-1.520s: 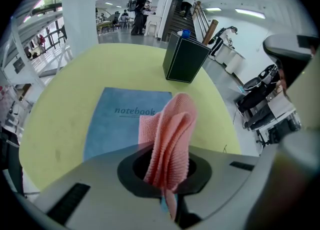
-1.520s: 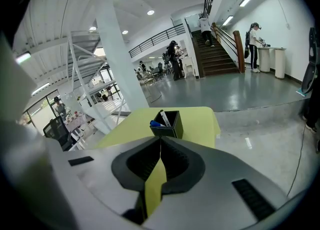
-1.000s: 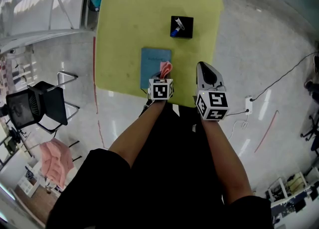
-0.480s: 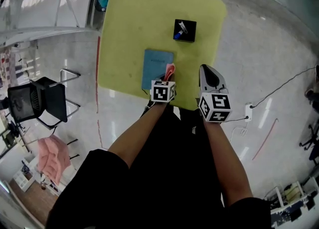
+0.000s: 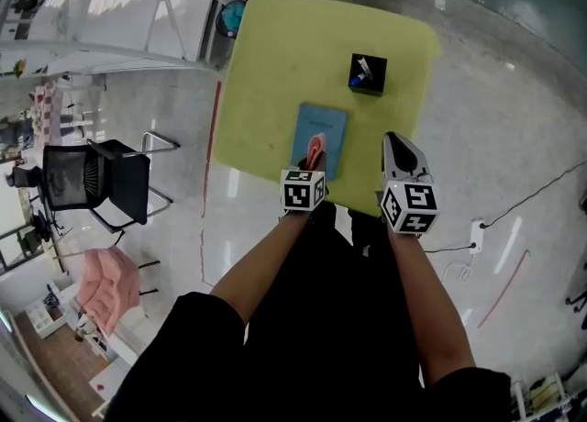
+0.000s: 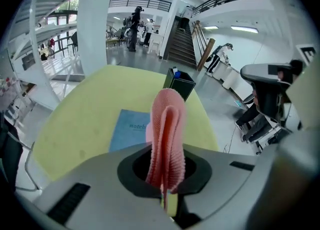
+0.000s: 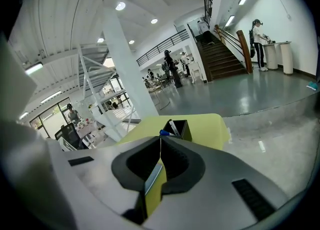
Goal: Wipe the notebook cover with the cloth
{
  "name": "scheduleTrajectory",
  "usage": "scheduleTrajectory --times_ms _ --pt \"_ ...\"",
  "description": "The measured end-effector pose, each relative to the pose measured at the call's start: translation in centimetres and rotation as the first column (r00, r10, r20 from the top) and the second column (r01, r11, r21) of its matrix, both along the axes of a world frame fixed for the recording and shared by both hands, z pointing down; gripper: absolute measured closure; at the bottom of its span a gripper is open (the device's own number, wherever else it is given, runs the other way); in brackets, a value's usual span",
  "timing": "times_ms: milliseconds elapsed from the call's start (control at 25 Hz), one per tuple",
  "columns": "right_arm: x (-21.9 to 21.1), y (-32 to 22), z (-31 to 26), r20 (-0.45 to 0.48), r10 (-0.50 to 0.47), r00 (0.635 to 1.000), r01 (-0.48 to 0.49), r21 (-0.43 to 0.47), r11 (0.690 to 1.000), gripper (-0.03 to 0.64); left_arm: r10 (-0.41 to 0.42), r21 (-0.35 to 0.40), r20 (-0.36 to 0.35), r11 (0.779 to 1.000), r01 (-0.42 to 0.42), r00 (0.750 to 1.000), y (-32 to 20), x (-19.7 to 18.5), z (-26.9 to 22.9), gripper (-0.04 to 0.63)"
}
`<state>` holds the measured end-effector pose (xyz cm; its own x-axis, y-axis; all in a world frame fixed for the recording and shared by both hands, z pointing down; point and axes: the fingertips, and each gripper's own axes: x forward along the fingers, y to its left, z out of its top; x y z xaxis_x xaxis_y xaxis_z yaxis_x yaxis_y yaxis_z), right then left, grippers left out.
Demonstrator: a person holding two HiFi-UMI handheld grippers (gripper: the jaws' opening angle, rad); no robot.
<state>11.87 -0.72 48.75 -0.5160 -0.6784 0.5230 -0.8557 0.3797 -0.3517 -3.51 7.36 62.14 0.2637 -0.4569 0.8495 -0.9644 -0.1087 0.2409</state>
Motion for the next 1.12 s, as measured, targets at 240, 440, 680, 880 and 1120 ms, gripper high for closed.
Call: scheduleTrajectory --times_ms 240,440,680,880,1120 --pt "-2.0 1.0 -1.4 -0.004 -0.006 1.0 0.006 0.024 1.0 0.584 -0.057 0.014 0.066 0.998 0.056 0.996 2.3 -5.6 -2.1 0.572" --pt "-3.0 2.4 -2.0 -0.04 0.051 0.998 -0.05 0.027 0.998 0.584 -0.025 -0.03 0.081 0.999 0.028 0.996 3.7 -9.3 -0.8 0.572" --pt "-4.4 5.1 -0.5 -0.077 0.132 0.988 -0.133 -0.014 0.991 0.584 -0.016 -0.115 0.039 0.993 0.02 0.999 4.4 -11.4 2.9 0.572" --pt "-5.9 5.5 0.4 -0.099 0.149 0.984 -0.154 -0.036 0.987 0.584 0.026 -0.155 0.056 0.988 -0.017 0.998 3.8 -12.6 5.2 0.572" --pt "-7.5 4.8 1.0 -0.117 0.144 0.983 -0.149 -0.039 0.988 0.584 0.087 -0.163 0.048 0.983 -0.078 0.995 4.1 -12.8 6.5 0.572"
